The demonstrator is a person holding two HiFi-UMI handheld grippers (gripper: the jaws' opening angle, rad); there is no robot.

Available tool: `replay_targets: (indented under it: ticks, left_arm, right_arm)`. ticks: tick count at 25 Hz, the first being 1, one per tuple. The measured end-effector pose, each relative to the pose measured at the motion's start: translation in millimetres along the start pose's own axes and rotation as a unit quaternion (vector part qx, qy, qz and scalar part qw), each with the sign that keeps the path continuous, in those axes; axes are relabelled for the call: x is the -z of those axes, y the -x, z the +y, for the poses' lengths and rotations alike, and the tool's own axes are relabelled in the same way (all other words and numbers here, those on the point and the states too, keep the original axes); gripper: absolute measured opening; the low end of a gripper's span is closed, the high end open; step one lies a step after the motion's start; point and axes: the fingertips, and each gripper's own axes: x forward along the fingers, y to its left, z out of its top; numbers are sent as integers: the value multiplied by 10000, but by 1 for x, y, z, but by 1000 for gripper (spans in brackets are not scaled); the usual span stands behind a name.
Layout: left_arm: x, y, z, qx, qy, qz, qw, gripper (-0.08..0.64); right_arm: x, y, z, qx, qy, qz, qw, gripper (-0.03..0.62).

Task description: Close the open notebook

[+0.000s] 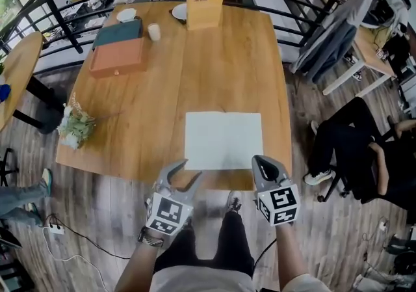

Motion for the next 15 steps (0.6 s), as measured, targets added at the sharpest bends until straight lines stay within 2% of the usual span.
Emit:
replay_targets:
  ticks: [4, 10, 15]
  left_arm:
    - [9, -18, -6, -117, -192, -48, 9997, 210]
    - [32, -38, -16, -74, -647, 228, 9976, 222]
    - [45, -56, -23, -36, -1287, 521, 9903, 233]
  right_arm:
    - [25, -19, -1, -153, -121, 48, 9998, 2]
    - [57, -39, 9, -283, -176, 226, 9992, 2]
    - [73, -51, 9, -283, -190, 378, 9987, 2]
